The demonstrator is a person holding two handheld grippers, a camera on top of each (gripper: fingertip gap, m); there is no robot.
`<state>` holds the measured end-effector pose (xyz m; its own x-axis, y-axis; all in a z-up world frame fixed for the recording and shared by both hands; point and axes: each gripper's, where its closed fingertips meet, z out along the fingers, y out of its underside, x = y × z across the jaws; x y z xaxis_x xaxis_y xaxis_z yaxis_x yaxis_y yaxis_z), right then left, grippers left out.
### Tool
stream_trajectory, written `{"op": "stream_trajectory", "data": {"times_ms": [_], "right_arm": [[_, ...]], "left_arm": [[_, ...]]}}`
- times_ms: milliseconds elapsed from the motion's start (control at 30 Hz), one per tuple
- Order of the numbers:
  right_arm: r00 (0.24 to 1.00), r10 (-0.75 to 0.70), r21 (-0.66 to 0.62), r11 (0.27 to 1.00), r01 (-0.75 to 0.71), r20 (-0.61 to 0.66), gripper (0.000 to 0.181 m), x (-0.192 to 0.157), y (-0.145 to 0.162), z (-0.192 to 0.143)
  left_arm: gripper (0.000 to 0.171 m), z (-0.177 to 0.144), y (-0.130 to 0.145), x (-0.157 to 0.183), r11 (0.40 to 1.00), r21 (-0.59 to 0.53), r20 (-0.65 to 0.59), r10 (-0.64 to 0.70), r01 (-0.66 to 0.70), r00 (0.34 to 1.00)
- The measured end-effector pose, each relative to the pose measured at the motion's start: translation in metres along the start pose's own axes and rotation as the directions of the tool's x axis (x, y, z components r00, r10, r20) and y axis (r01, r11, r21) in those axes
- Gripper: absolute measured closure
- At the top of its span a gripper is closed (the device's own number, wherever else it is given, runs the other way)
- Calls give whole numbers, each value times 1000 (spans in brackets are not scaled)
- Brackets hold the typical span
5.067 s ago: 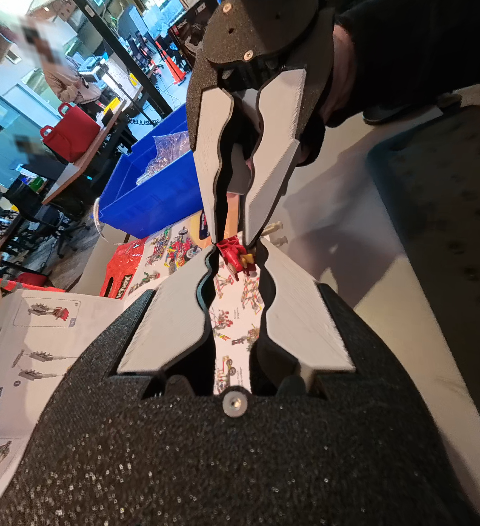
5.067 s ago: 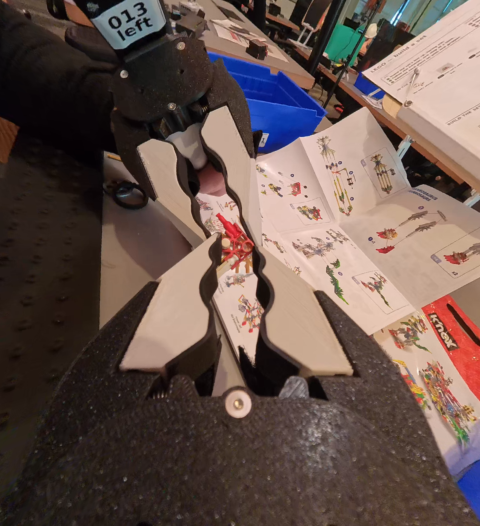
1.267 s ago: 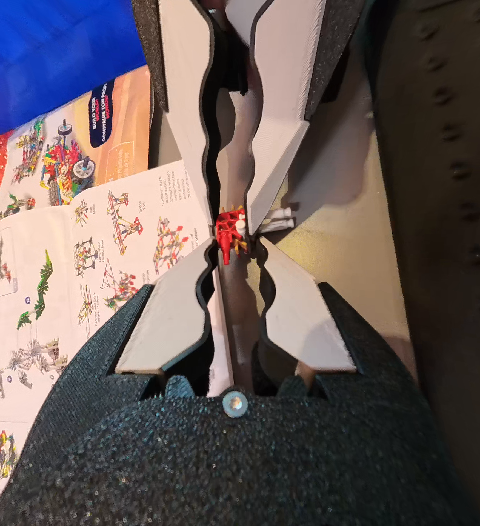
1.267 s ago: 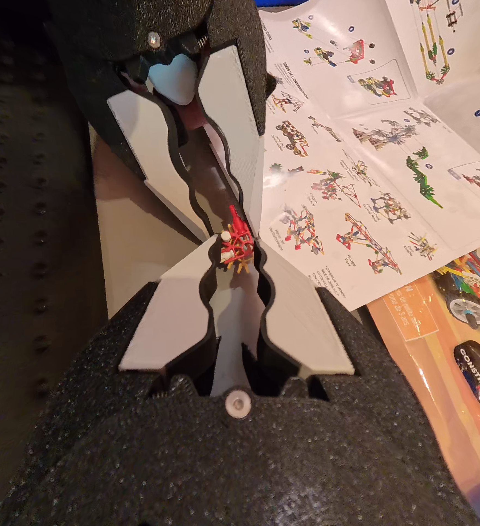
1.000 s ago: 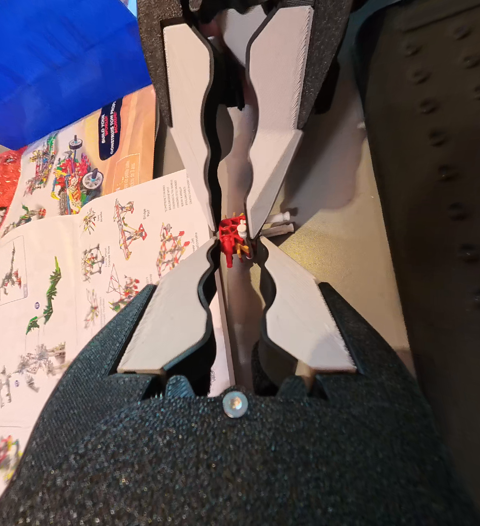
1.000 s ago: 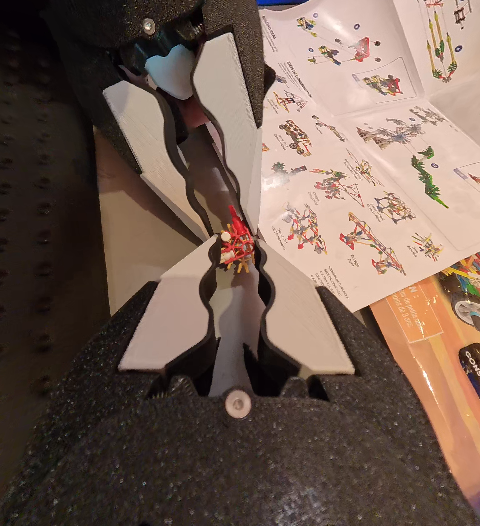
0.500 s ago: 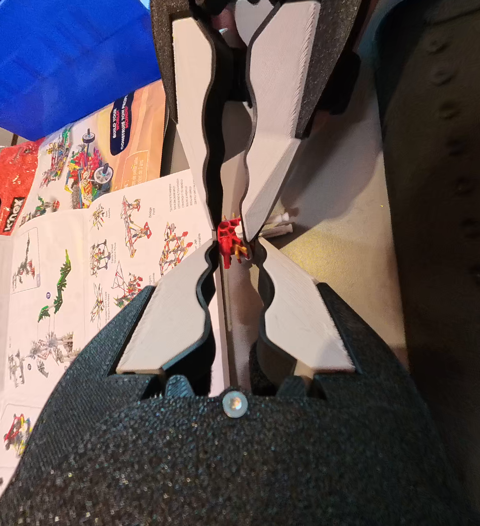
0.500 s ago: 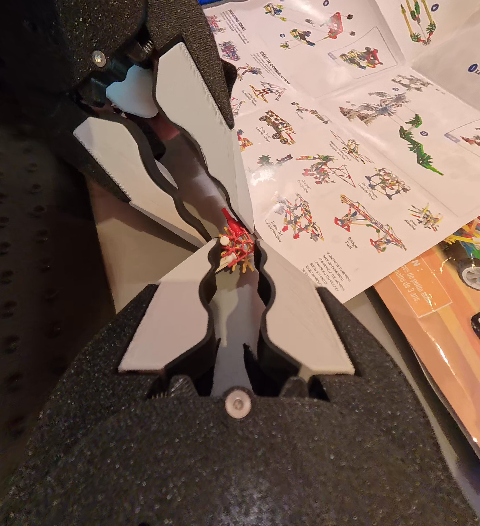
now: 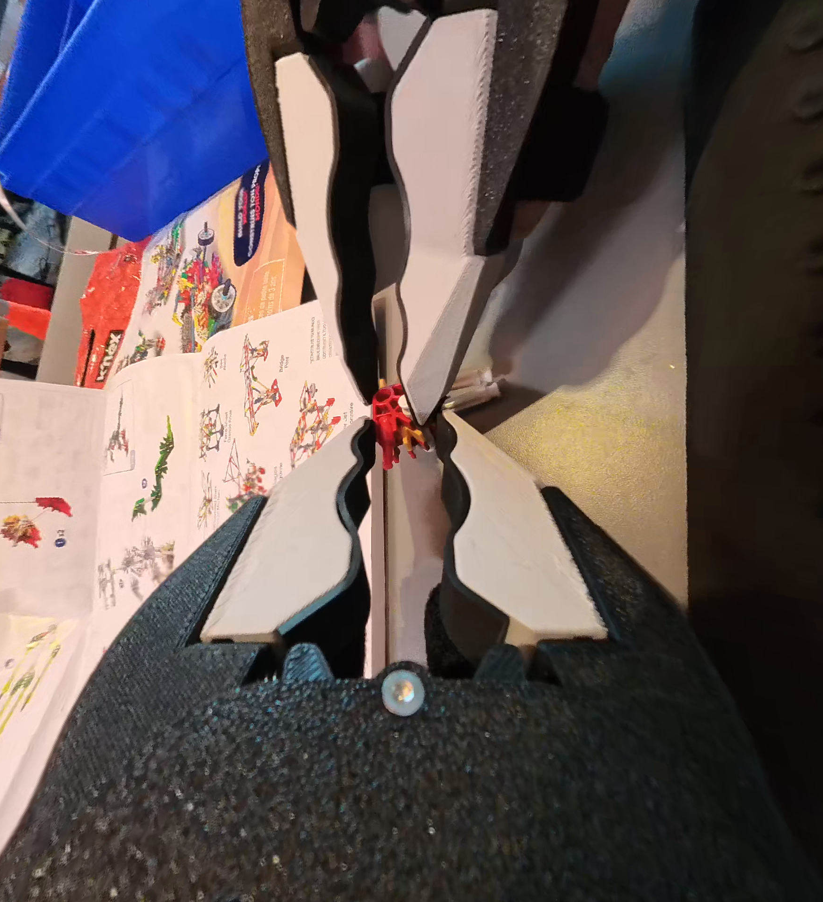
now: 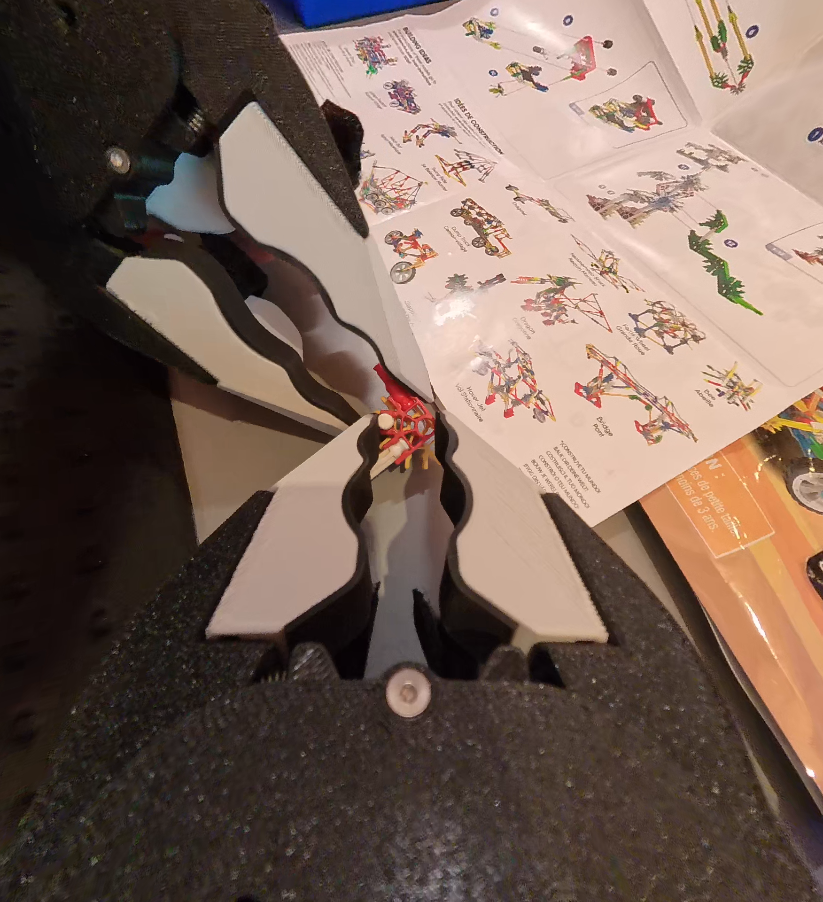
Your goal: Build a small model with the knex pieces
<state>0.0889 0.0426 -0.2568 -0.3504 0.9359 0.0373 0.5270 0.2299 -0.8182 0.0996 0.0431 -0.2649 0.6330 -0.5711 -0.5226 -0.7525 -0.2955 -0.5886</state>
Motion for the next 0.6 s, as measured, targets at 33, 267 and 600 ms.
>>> {"op": "stream_trajectory", "data": {"times_ms": [33, 267, 600], "right_arm": [[1000, 9, 2, 1000, -9, 11, 163, 0, 0, 0], [999, 23, 3, 1000, -23, 35, 163, 1, -2, 2], [999, 5, -7, 1000, -5, 42, 162, 0, 0, 2]], "left_arm": [[154, 0, 0, 0, 1000, -3, 3, 0, 0, 1000], [154, 1, -1, 0, 999, -36, 72, 31, -29, 997], [151, 3, 2, -2, 997, -35, 45, -68, 70, 997]]}}
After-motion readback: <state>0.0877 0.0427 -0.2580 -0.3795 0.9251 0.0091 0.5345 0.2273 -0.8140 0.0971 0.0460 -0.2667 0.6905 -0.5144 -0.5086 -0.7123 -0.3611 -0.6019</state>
